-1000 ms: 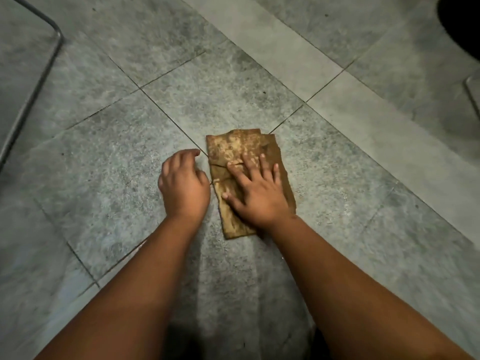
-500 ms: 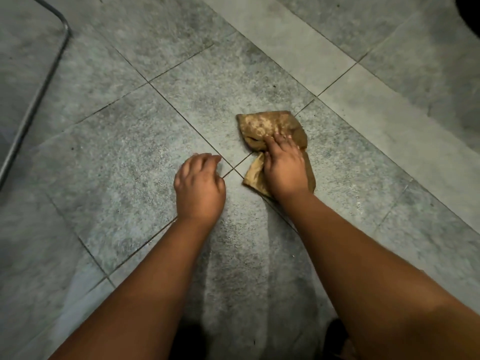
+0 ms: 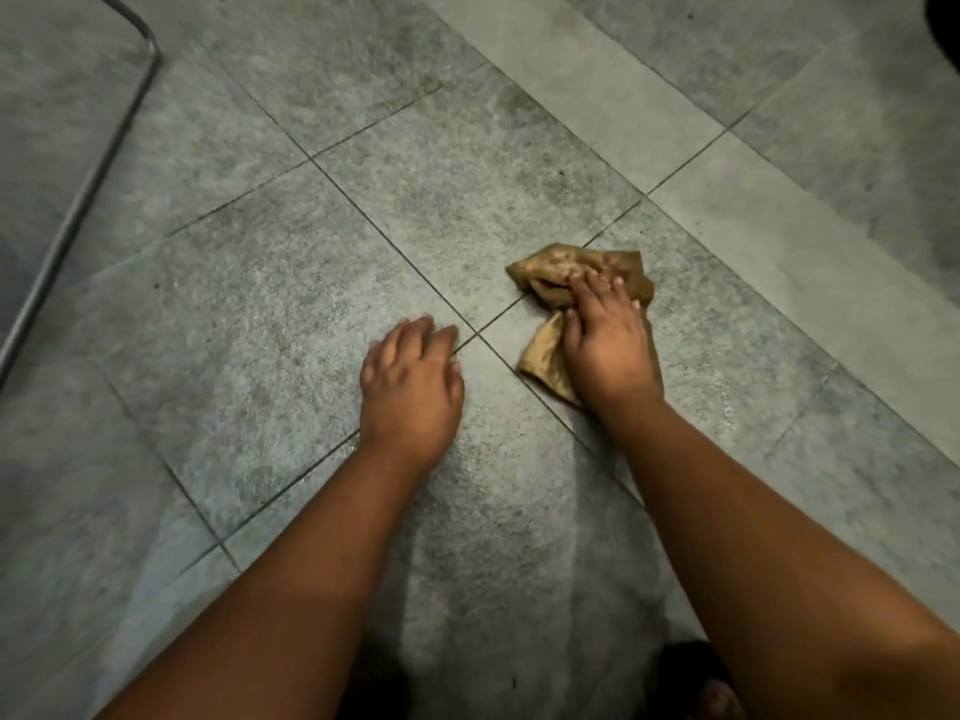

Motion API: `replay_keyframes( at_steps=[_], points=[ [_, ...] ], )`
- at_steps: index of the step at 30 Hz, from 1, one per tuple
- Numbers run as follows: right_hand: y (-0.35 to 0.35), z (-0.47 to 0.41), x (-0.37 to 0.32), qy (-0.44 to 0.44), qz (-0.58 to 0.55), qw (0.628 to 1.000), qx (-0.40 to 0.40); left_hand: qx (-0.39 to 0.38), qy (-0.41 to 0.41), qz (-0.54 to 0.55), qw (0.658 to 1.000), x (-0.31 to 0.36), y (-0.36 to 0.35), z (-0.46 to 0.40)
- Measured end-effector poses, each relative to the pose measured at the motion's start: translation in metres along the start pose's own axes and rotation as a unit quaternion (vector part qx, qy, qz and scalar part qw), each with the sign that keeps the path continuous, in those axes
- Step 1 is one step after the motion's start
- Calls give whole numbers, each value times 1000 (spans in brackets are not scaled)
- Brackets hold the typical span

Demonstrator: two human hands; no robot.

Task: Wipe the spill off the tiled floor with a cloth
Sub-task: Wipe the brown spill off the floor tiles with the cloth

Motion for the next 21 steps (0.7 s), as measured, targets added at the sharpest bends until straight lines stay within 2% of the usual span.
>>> replay_keyframes(
  at_steps=[3,7,12,21],
  points=[
    [10,-26,10,-10,-7,1000,1,-48,-16,-24,998,-2,-4,2],
    [3,18,-5,-8,-38,999,23,-86,-26,-38,995,0,-9,4],
    [-5,51,-11,-1,-29,999,39,-66,-39,-64,995,-2,-17,7],
    [1,-18,-7,19,-25,1000,-1,-65,-41,-87,993,-5,-30,8]
  ],
)
Point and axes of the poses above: each hand's wrist, its own z-axis away from the middle knuckle, its own y-axis out of the back of the hand, x = y × z, the point moved 2 cm from there along -z, towards the middle knuckle, and after that the axes turned 8 degrees about -z, right-handed, at the moved point
